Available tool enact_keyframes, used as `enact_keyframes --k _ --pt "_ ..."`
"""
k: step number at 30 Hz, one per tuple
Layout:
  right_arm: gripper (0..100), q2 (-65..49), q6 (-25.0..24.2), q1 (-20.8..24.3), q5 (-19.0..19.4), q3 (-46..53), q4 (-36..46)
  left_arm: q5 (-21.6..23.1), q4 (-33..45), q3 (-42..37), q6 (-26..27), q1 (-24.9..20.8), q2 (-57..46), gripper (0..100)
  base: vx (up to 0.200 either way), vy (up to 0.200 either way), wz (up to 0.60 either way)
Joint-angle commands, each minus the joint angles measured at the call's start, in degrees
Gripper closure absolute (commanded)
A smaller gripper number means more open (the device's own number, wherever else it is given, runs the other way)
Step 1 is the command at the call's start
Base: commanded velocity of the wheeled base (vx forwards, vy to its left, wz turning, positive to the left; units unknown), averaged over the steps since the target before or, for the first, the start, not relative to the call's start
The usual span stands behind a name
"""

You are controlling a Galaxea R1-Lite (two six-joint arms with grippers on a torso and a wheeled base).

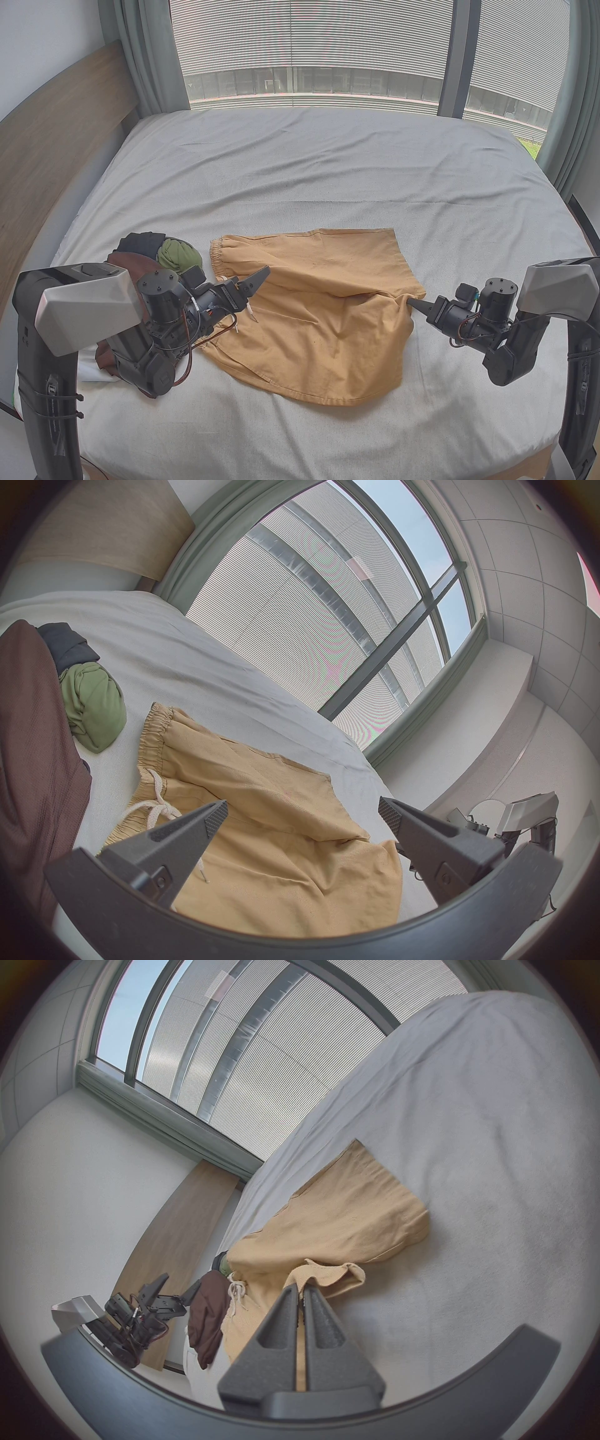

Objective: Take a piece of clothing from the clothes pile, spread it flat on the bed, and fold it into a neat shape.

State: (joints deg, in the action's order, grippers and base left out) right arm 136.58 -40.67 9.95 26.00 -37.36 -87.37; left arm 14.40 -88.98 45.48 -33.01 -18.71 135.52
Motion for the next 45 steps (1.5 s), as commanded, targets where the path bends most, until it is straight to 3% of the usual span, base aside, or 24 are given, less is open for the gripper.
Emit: enact_keyframes --k 1,8,27,28,35,41,45 --pt "100 -0.4 1.6 -2.3 0.1 -0.6 1.6 0.0 -0.1 -0.1 0.0 -0.1 0.2 0 0.0 0.0 0.0" --pt "100 0.4 3.5 -4.1 0.0 -2.5 6.2 -0.1 -0.1 0.0 0.1 -0.1 0.7 0 0.0 0.0 0.0" --pt "100 3.2 7.7 -6.4 -0.1 -3.7 7.7 -0.2 -0.1 0.1 0.1 0.3 1.1 0 0.0 0.0 0.0" --pt "0 3.0 7.7 -6.5 -0.1 -3.7 7.3 -0.2 -0.1 0.1 0.1 0.3 1.1 0 0.0 0.0 0.0" --pt "0 -3.5 8.6 -6.6 0.0 1.4 7.8 -0.2 -0.1 0.1 0.1 0.5 1.0 0 0.0 0.0 0.0" --pt "0 -5.8 15.2 -6.1 0.1 11.5 7.6 -0.2 -0.1 0.1 0.1 0.5 0.5 0 0.0 0.0 0.0" --pt "0 -2.6 19.6 -5.9 2.4 13.9 6.3 -0.2 -0.1 0.1 0.1 0.4 0.7 0 0.0 0.0 0.0"
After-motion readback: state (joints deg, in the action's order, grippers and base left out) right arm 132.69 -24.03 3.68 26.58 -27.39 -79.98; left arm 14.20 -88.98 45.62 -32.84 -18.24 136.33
